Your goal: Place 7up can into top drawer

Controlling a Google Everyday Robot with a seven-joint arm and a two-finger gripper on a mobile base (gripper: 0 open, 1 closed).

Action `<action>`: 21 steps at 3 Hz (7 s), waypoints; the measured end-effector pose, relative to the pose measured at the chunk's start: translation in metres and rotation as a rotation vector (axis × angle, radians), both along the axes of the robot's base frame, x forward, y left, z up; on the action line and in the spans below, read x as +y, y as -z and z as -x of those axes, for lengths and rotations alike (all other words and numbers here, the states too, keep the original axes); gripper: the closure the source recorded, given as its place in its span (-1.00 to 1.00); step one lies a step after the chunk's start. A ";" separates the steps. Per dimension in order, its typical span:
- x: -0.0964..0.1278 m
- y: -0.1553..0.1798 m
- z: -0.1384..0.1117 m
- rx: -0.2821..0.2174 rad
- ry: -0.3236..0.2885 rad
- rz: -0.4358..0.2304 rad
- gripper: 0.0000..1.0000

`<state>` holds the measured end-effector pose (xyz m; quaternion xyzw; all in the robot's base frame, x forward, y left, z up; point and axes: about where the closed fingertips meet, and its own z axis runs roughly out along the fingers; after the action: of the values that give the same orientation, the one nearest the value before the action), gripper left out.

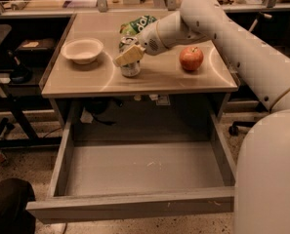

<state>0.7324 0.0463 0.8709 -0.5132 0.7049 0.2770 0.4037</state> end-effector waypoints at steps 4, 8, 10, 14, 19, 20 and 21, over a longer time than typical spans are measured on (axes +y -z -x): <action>-0.019 -0.011 0.041 0.003 0.052 0.029 1.00; -0.054 -0.006 0.160 0.086 0.205 0.088 1.00; -0.051 0.055 0.199 0.181 0.256 0.067 1.00; -0.034 0.136 0.235 0.307 0.256 0.047 1.00; -0.047 0.218 0.180 0.138 0.540 0.018 1.00; -0.052 0.224 0.177 0.112 0.590 0.000 1.00; -0.056 0.230 0.176 0.105 0.637 -0.027 1.00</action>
Offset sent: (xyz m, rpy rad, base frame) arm 0.0000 0.0000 0.0000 0.0000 0.0000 0.0000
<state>0.5560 -0.0099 0.6408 -0.2464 0.8461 0.1721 0.4401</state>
